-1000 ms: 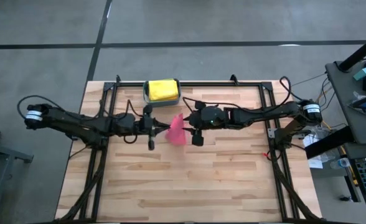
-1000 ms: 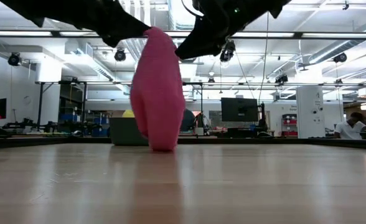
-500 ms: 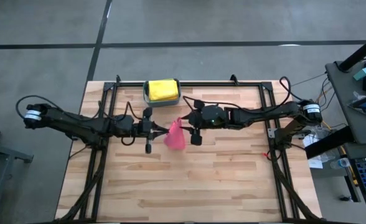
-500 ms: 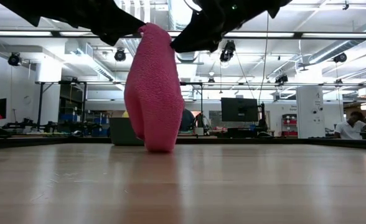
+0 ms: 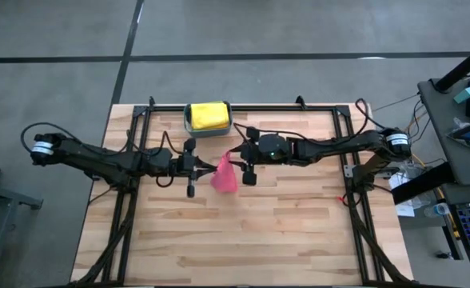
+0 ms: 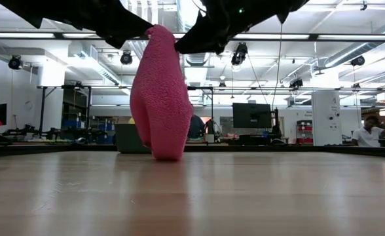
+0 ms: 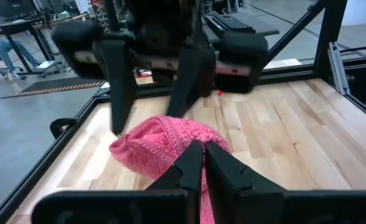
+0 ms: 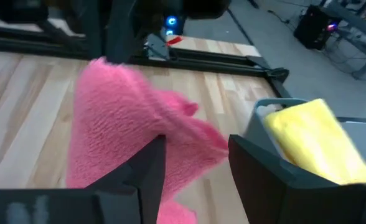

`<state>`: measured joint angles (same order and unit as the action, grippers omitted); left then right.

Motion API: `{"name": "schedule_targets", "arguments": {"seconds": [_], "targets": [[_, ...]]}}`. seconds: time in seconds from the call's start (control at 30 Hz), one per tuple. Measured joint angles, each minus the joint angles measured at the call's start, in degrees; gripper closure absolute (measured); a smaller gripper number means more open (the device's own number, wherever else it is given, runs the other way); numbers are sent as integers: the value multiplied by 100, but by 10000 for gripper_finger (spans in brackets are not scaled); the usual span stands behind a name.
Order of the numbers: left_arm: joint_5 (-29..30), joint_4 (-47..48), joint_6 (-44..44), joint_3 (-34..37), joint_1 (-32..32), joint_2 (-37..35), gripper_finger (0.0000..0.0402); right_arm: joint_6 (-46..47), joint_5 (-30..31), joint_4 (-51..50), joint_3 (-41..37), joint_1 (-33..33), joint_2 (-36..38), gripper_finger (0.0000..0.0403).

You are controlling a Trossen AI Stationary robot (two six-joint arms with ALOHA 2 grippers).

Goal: Fold microfiber towels
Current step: Fold the pink towel

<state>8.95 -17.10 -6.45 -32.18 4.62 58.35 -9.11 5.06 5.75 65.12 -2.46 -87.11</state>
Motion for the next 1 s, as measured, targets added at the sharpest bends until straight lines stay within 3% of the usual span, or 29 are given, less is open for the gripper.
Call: {"name": "schedule_targets", "arguments": {"seconds": [0.2, 0.4, 0.73, 1.0], "targets": [[0, 15, -1, 2, 0, 0, 402, -306, -836, 619, -9, -4, -390, 283], [-7, 263, 4, 2, 7, -17, 402, -658, -1004, 386, -7, -2, -253, 382], [11, 749, 157, 6, 2, -138, 402, -796, -931, -524, -7, 119, 501, 394], [4, 700, 154, -66, 0, -484, 402, -952, -361, -782, -7, 361, 1056, 394]]}}
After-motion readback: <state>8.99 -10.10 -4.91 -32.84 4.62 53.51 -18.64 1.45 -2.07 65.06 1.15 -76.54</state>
